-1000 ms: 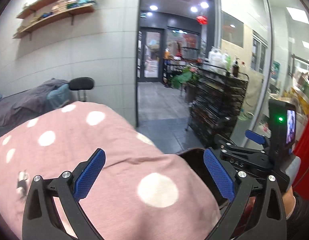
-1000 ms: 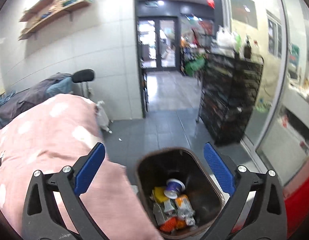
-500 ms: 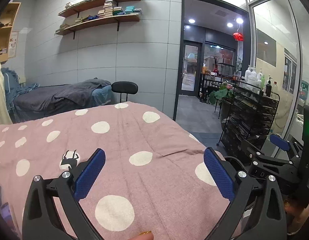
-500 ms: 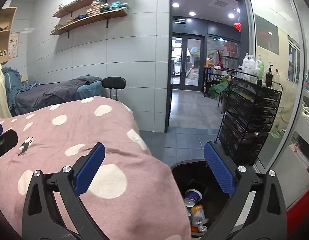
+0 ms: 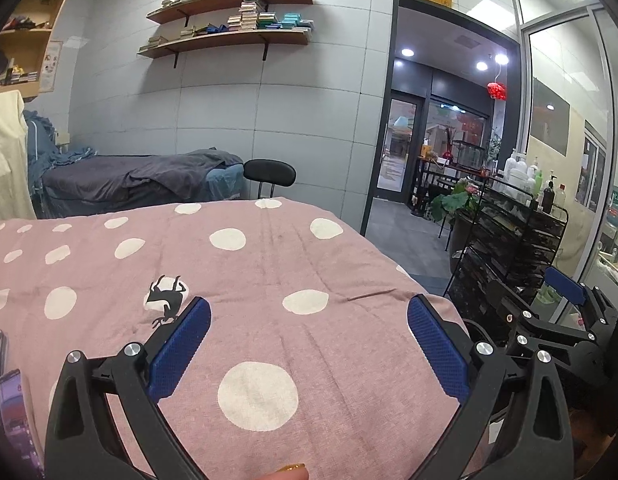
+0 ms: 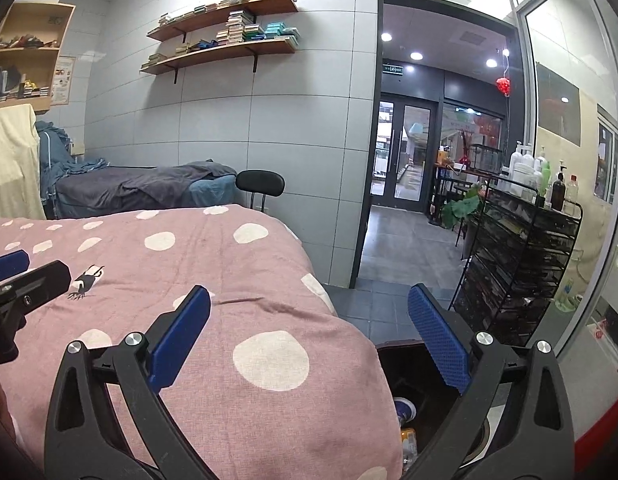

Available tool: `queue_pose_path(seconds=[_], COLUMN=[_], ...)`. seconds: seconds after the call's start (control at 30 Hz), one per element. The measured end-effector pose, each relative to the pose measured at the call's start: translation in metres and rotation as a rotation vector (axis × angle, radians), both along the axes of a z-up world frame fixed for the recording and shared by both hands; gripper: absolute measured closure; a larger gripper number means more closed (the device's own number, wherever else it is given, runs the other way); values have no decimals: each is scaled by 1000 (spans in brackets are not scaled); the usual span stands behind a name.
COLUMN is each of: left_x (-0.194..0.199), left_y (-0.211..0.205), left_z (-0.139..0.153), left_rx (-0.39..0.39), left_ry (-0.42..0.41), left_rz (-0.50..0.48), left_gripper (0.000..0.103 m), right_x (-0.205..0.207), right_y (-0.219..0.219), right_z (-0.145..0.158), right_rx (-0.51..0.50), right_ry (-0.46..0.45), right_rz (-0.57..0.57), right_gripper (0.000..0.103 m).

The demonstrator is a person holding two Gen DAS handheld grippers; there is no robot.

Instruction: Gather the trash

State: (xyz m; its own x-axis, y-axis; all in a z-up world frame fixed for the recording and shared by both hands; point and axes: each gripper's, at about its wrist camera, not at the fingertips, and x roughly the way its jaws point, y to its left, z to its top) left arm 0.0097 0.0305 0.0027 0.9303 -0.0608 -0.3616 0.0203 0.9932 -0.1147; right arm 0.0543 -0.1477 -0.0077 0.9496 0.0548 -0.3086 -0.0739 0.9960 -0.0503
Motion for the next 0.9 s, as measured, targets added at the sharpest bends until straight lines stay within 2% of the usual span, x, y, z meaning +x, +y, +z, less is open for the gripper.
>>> queue_pose_path(seconds=[0.23, 0.9], left_x=[-4, -3], left_y=[2, 3], left_z=[3, 5], left_rx=[1, 1], left_ry=[-23, -24], left_rz=[11, 12], left_gripper=[6, 6], right_x=[-1, 0], right_y=[-5, -9], right_z=[0, 0], right_rx=[23, 36], right_ry=[6, 9], right_rz=[-11, -21], right_gripper=[6, 6])
